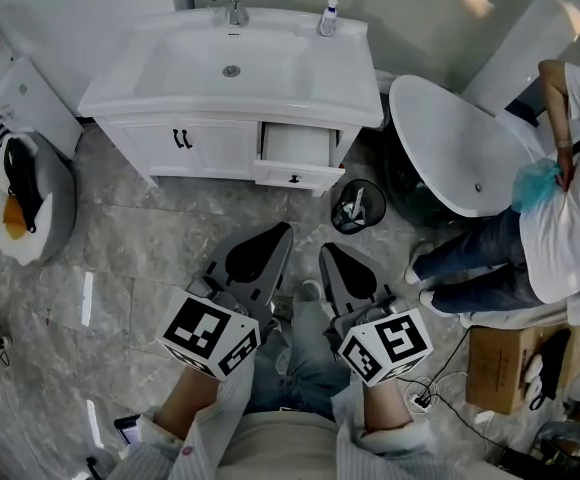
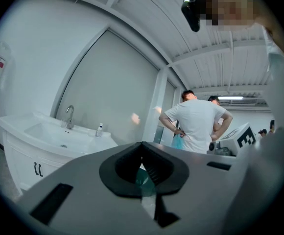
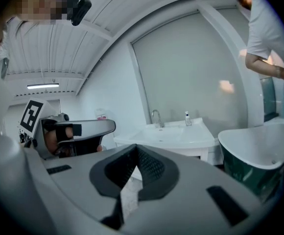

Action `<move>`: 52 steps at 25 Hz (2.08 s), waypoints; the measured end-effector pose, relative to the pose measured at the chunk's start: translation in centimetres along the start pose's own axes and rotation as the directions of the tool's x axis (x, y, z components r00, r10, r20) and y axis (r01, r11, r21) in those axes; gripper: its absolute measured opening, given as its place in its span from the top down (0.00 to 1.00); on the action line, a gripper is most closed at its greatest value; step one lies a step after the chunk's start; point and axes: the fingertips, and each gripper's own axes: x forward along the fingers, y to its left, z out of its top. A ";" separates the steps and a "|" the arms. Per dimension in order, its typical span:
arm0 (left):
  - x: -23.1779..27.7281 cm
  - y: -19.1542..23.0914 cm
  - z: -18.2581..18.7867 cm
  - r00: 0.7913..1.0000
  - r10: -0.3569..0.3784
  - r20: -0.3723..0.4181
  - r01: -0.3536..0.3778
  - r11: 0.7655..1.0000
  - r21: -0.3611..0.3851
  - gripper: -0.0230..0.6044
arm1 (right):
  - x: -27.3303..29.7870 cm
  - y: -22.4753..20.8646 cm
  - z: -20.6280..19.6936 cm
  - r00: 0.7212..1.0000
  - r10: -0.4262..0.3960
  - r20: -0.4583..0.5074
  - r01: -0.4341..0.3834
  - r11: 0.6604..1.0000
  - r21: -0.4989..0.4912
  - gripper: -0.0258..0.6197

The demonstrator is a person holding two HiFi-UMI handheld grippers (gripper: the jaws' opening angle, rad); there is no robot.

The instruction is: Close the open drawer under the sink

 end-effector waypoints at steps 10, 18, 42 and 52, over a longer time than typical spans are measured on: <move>3.7 3.1 0.2 1.000 0.027 0.005 -0.027 1.000 -0.003 0.94 | 4.0 -3.2 0.0 1.000 0.015 -0.017 -0.015 1.000 0.015 0.95; 9.8 7.0 1.6 0.999 0.046 0.006 -0.046 0.999 0.002 0.94 | 10.2 -7.6 2.3 0.998 0.054 -0.026 -0.053 0.999 0.011 0.95; 21.4 15.4 4.9 0.992 0.127 0.019 -0.127 0.992 0.012 0.94 | 21.8 -16.4 7.2 0.992 0.113 -0.057 -0.115 0.993 -0.026 0.95; 23.0 18.3 3.5 0.995 0.085 -0.057 -0.085 0.996 0.007 0.94 | 24.5 -16.9 6.6 0.994 0.059 -0.087 -0.061 0.998 -0.018 0.95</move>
